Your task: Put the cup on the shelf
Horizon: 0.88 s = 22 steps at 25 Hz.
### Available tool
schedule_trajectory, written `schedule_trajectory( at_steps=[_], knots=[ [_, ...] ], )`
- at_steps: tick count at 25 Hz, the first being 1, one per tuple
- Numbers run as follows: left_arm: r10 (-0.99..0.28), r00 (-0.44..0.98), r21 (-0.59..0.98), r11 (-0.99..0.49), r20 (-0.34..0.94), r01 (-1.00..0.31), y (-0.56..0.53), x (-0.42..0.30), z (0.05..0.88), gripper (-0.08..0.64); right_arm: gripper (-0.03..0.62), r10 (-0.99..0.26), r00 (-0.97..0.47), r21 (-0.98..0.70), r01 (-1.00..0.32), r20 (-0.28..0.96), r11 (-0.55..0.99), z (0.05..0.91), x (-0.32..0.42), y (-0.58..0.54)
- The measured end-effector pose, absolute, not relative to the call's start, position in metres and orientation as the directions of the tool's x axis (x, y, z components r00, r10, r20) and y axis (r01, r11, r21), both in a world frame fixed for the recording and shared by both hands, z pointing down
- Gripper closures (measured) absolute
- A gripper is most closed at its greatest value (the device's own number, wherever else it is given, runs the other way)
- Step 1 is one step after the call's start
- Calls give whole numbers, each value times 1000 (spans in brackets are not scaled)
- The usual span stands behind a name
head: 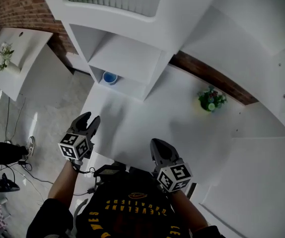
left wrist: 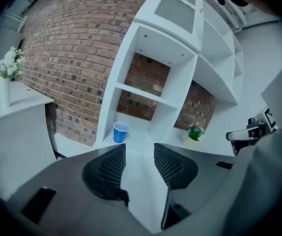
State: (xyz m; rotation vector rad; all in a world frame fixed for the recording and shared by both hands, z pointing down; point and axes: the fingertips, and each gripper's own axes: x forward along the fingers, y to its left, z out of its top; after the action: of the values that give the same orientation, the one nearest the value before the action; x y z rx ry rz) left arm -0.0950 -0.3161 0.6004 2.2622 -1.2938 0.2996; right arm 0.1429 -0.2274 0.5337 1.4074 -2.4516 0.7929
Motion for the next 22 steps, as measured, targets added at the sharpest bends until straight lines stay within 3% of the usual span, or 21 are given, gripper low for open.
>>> schedule_trajectory(
  at_steps=[3, 5, 7, 12, 22],
  knots=[
    [-779, 493, 285, -408, 386, -867, -301, -107, 560, 428, 589, -736, -545, -351, -834, 401, 425, 527, 139, -232],
    [-817, 463, 287, -379, 344, -880, -293, -116, 534, 515, 589, -732, -561, -353, -823, 387, 445, 524, 135, -236],
    [-845, 447, 301, -362, 293, -882, -285, -119, 508, 556, 589, -725, -578, -353, -812, 375, 465, 521, 131, -240],
    [-876, 439, 279, -378, 200, -883, -265, -115, 447, 557, 589, -735, -604, -348, -790, 308, 504, 501, 129, -247],
    [-903, 378, 207, -338, 204, -918, -245, -109, 408, 557, 589, -730, -654, -269, -753, 199, 601, 466, 131, -250]
  ],
)
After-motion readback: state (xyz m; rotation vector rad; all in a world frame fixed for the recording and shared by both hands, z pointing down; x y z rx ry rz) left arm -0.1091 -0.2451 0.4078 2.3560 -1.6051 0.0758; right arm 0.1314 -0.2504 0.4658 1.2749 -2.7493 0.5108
